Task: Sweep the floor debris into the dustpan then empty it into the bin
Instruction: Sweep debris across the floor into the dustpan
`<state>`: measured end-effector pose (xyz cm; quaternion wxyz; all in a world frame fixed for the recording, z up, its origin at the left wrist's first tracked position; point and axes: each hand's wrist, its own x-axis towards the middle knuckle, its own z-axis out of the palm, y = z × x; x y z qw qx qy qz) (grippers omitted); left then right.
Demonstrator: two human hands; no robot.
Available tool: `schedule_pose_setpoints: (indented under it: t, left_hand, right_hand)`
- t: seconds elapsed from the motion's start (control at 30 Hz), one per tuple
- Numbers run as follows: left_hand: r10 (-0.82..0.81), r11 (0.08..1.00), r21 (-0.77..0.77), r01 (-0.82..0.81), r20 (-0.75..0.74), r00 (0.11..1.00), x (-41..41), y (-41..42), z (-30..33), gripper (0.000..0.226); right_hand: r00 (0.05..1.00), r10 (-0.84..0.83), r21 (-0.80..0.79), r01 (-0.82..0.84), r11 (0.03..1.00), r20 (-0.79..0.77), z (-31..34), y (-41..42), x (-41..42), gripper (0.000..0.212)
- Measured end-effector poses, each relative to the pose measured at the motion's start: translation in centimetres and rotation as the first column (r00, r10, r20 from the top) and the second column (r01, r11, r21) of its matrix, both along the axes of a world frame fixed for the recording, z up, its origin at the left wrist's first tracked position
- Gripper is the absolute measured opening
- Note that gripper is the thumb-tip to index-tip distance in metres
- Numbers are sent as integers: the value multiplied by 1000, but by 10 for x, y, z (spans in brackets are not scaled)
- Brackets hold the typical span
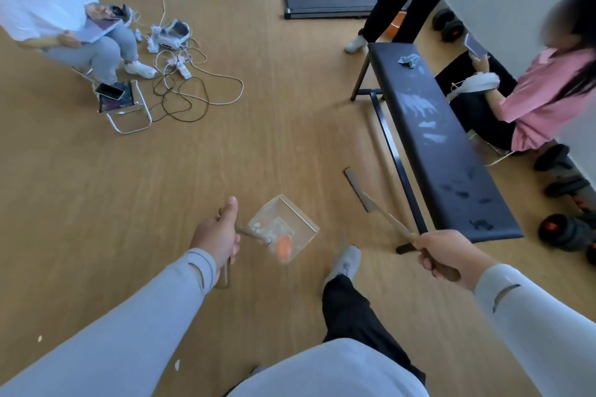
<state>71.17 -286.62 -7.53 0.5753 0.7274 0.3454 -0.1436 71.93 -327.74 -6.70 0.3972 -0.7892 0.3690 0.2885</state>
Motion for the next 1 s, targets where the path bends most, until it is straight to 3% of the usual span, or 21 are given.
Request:
schedule_pose_setpoints:
  t: [0.4,0.67,0.8,0.9,0.93,1.0]
  left_hand:
    - [8,993,118,2,-88,996,263,-49,-21,70]
    - [109,990,110,-92,-156,982,412,-62,-48,60]
    - [185,981,90,-171,-181,966,465,-58,-71,79]
    - [172,984,83,-158,-197,965,492,-60,-87,88]
    - [167,985,75,-155,-200,966,499,-62,-91,87]
    - [174,984,65,-165,-200,964,513,-68,-95,84]
  right_hand:
    - [998,-7,63,3,998,60,-63,-46,333,31]
    - [971,237,-180,-227,957,32,-98,-70,599,22]
    - [860,495,-280,-508,815,-120,-141,-80,681,10]
    - [578,745,-397,-802,445,-332,-173,-83,693,23]
    - [539,775,-368,-830,420,-331,-184,-83,686,25]
    - [661,680,-289,-750,595,-318,-201,-77,654,14]
